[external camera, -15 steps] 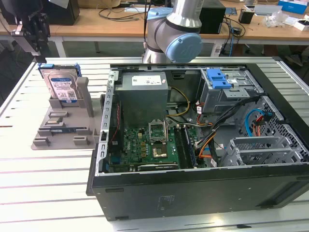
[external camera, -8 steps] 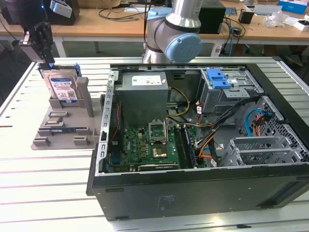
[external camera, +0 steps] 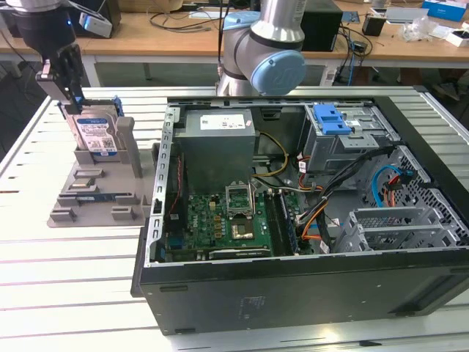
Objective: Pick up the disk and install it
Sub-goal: 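Pick up the disk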
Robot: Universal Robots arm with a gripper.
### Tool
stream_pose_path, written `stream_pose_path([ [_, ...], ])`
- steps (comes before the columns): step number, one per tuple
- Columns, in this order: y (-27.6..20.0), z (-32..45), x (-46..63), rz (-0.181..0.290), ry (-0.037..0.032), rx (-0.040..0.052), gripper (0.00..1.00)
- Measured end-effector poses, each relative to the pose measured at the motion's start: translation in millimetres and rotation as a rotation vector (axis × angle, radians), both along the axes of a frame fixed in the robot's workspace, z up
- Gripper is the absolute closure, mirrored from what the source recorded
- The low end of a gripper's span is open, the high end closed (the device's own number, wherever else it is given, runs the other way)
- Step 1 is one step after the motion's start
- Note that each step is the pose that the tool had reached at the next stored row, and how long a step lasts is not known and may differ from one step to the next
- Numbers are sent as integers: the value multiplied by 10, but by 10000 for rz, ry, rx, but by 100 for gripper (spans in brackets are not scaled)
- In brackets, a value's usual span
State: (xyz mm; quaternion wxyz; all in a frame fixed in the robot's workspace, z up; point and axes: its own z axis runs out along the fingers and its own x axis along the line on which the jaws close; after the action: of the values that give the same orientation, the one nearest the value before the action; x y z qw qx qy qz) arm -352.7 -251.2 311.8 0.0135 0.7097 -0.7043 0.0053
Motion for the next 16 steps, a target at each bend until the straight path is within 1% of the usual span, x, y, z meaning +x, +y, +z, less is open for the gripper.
stream_pose_path([
  [5,0,-91,2,158,3,0,58],
  [9,0,-143,3,266,3,0,58],
  [16,0,-190,5,270,7,-1,58],
])
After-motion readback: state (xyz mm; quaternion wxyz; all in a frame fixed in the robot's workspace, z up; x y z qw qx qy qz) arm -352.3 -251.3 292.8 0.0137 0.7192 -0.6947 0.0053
